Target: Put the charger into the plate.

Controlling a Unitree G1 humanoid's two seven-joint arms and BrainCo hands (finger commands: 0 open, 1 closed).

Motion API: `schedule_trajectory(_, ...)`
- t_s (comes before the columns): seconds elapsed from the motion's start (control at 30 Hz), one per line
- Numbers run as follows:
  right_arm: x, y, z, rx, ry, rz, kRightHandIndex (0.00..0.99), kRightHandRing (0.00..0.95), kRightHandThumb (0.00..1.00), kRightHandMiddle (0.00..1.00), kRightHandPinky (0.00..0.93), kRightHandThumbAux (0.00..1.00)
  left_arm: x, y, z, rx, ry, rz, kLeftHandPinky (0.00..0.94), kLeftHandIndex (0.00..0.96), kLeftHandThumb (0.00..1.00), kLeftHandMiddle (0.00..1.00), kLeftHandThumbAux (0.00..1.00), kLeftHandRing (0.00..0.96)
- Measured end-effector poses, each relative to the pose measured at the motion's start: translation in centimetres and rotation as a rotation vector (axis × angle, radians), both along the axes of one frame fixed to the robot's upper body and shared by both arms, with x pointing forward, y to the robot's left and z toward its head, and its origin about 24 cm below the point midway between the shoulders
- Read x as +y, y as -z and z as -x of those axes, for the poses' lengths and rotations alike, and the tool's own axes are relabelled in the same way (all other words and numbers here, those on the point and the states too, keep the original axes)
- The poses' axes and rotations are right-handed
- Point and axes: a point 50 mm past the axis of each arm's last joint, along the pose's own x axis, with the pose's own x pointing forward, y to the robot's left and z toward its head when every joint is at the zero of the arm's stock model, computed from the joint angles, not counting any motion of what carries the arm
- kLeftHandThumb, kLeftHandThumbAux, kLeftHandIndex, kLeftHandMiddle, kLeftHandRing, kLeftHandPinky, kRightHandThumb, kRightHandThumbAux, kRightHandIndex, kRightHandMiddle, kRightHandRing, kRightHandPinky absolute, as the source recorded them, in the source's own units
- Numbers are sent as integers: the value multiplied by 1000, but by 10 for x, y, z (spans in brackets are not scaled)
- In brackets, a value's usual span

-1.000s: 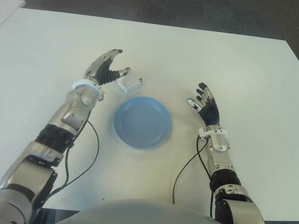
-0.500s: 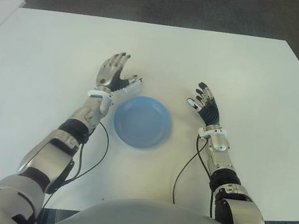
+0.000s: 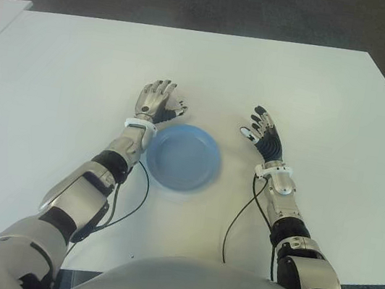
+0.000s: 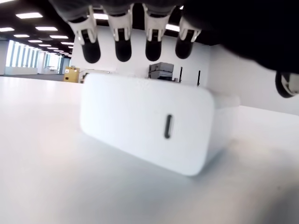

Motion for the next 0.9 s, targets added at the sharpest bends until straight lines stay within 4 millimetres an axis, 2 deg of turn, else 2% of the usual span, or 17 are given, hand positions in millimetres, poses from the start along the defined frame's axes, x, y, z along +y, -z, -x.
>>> schedule_trajectory(0.37,0,0,0,1,-5,0,49,114,149,101,162,619,-9,7,1,74,-19,86,0,0,159,0,143,0)
schedule_trajectory(0.9,0,0,1,1,-9,1,70,112,144,100,164,620,-8,8,-2,117,-49,167,0,0,141,0,175,0)
